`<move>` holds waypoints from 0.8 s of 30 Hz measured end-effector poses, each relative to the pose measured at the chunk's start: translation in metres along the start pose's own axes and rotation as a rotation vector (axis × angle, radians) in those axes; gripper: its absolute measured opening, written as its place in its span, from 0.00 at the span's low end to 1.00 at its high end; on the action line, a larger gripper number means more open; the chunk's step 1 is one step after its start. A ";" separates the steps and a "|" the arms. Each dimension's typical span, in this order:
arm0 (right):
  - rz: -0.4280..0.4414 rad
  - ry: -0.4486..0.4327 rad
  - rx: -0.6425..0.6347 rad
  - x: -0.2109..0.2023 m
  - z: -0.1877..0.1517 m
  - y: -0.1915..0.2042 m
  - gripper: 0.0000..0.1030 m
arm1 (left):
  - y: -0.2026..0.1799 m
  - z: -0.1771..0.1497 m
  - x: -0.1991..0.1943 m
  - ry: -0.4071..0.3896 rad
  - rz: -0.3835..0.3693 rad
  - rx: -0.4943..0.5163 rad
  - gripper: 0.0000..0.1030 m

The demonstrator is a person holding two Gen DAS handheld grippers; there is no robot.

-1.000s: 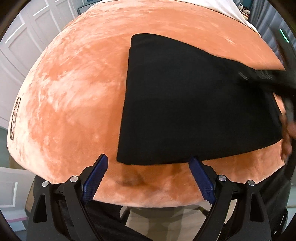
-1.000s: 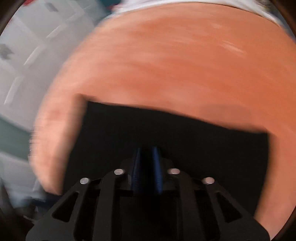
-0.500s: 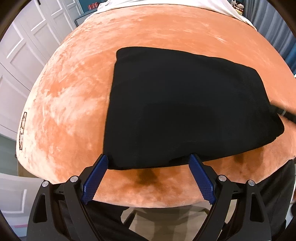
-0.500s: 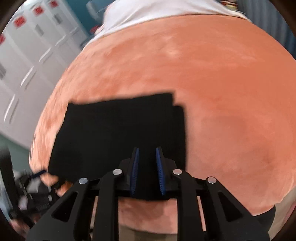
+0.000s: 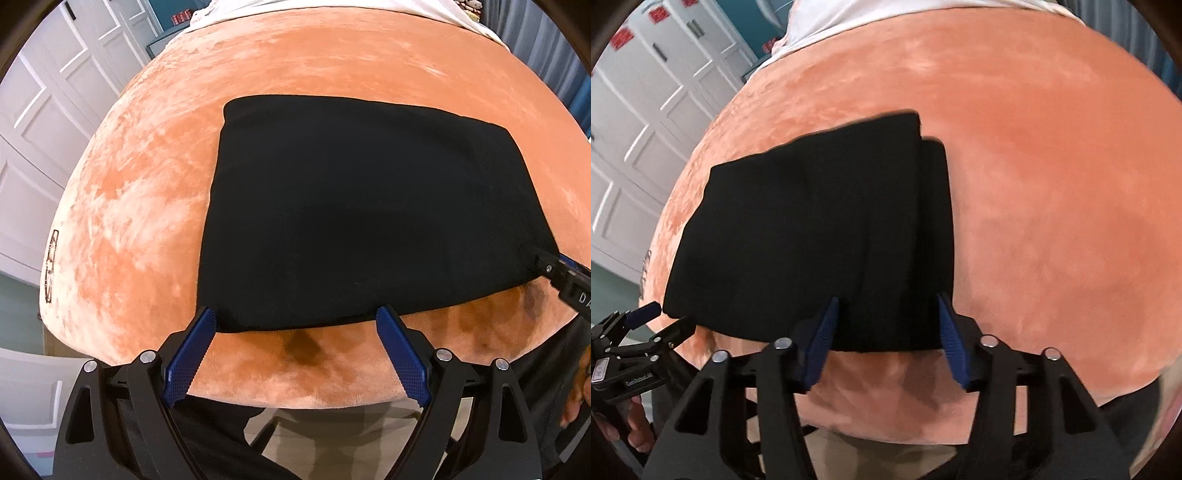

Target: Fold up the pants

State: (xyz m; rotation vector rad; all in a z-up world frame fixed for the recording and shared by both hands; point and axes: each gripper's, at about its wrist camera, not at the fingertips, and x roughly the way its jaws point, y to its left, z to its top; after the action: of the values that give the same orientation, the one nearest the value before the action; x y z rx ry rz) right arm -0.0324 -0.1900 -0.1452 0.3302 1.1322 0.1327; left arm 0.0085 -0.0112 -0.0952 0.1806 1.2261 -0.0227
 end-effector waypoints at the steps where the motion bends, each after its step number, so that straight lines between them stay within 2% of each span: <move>1: 0.005 -0.008 0.005 -0.004 0.000 0.000 0.32 | 0.000 -0.001 -0.001 0.000 0.004 0.002 0.84; 2: 0.011 -0.026 0.012 -0.014 0.002 0.000 0.23 | 0.002 -0.001 -0.001 0.000 0.009 0.001 0.84; 4: 0.059 -0.073 0.031 -0.035 0.007 -0.002 0.22 | 0.003 0.000 0.000 0.001 0.009 -0.001 0.84; 6: 0.041 -0.091 0.012 -0.042 0.010 -0.003 0.22 | 0.004 -0.001 0.000 0.008 0.008 -0.007 0.84; 7: 0.021 -0.067 -0.008 -0.034 0.009 -0.004 0.22 | 0.004 -0.001 0.002 0.012 0.007 -0.009 0.84; 8: 0.002 0.008 -0.032 -0.011 0.005 -0.007 0.23 | 0.003 -0.002 0.004 0.018 0.011 -0.010 0.84; 9: 0.004 0.044 -0.028 0.001 0.002 -0.011 0.24 | 0.003 -0.002 0.006 0.024 0.015 -0.007 0.84; 11: 0.034 0.010 0.032 -0.010 0.003 -0.014 0.27 | 0.002 -0.004 0.006 0.022 0.034 0.010 0.84; 13: 0.011 -0.083 0.041 -0.037 0.009 -0.006 0.27 | 0.003 -0.004 0.006 0.018 0.030 0.011 0.84; 15: 0.027 -0.162 -0.011 -0.060 0.020 0.013 0.27 | 0.003 -0.003 0.008 0.023 0.025 0.001 0.84; 17: 0.067 -0.176 -0.068 -0.061 0.033 0.031 0.27 | 0.001 -0.002 0.010 0.025 0.026 0.005 0.84; 19: 0.068 -0.164 -0.107 -0.047 0.043 0.041 0.27 | -0.001 -0.001 0.008 0.021 0.031 0.010 0.84; 20: 0.051 -0.132 -0.123 -0.027 0.048 0.042 0.27 | -0.001 -0.002 0.007 0.019 0.026 0.014 0.84; 21: 0.020 -0.103 -0.120 -0.010 0.048 0.038 0.27 | -0.001 -0.002 0.005 0.016 0.023 0.015 0.84; 22: -0.050 -0.039 -0.112 0.021 0.049 0.027 0.24 | -0.002 -0.003 0.005 0.013 0.023 0.016 0.84; 23: -0.053 -0.022 -0.101 0.033 0.048 0.020 0.22 | -0.001 -0.004 0.004 0.015 0.026 0.019 0.84; 24: -0.034 -0.042 -0.076 0.034 0.049 0.014 0.22 | 0.000 -0.004 0.004 0.016 0.029 0.021 0.84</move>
State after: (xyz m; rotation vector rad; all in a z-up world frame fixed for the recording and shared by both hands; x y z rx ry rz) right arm 0.0273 -0.1774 -0.1513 0.2451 1.0876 0.1382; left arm 0.0063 -0.0106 -0.1006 0.2173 1.2392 -0.0094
